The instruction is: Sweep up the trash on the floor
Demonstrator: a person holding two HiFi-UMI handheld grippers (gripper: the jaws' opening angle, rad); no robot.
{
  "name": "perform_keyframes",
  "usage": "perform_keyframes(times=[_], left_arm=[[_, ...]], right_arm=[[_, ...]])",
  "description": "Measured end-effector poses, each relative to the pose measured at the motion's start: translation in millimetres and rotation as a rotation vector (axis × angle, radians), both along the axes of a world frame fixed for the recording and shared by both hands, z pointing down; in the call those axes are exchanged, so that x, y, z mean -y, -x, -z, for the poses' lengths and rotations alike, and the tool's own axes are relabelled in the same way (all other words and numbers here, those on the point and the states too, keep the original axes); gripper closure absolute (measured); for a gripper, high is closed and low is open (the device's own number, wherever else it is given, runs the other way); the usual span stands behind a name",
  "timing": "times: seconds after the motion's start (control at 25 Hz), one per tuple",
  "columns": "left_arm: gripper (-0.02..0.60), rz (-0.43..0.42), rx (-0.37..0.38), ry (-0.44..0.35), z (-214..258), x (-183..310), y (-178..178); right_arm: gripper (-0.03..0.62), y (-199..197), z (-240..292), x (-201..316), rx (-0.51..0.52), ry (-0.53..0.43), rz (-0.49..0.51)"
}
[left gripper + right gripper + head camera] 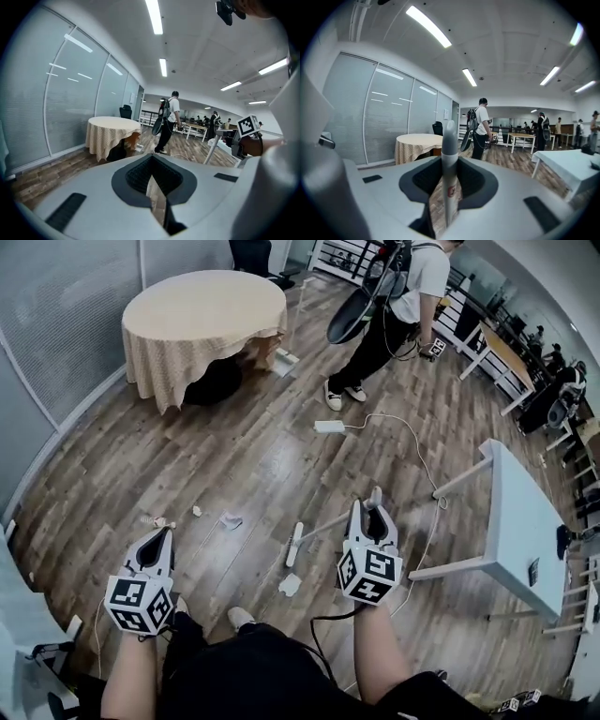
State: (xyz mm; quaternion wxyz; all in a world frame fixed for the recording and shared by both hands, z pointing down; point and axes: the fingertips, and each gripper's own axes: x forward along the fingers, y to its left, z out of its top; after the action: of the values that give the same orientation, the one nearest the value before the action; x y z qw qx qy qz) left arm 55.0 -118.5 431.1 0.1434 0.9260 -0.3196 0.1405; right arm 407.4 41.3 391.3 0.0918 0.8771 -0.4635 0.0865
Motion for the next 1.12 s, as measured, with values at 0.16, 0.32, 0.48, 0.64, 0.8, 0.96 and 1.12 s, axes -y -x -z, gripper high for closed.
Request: perform_keyframes(times=[0.16, 0.32, 0.48, 0.64, 0.8, 0.96, 1.12], left_arm=[[0.586, -0.162, 0.007, 0.016, -15.5, 19.3, -24.7], [0.586, -0.313, 0.022, 0.023, -21.6, 32.3, -40.4], [0.586, -0.416, 0.033, 0.044, -28.0, 36.2, -56.0], [0.586, -0.485, 0.043, 0.044, -30.5, 25.1, -70.3], [0.586, -0.502, 0.037, 0.056, -32.7, 12.4, -81.1], [0.586, -0.493, 0.044, 0.063, -41.5, 0.5, -87.0], [0.586, -0.470, 0.051, 0.082, -44.1, -6.5, -87.6]], right_arm=[[0.484, 3.4, -1.0, -7.2, -0.025, 0.005, -0.090], [0.484, 6.5, -3.0, -20.2, -0.043, 0.043, -0.163], [0.482, 8.6, -9.6, -46.7, -0.051, 0.079, -0.228], [0.484, 7.6, -28.2, -74.7, -0.045, 0.117, -0.240], [0.484, 4.1, -50.9, -100.9, -0.039, 0.155, -0.256], [0.484, 14.4, -87.2, -117.0, -0.030, 0.212, -0.203], [0.485, 24.7, -128.5, -118.6, -0.009, 0.256, -0.153]])
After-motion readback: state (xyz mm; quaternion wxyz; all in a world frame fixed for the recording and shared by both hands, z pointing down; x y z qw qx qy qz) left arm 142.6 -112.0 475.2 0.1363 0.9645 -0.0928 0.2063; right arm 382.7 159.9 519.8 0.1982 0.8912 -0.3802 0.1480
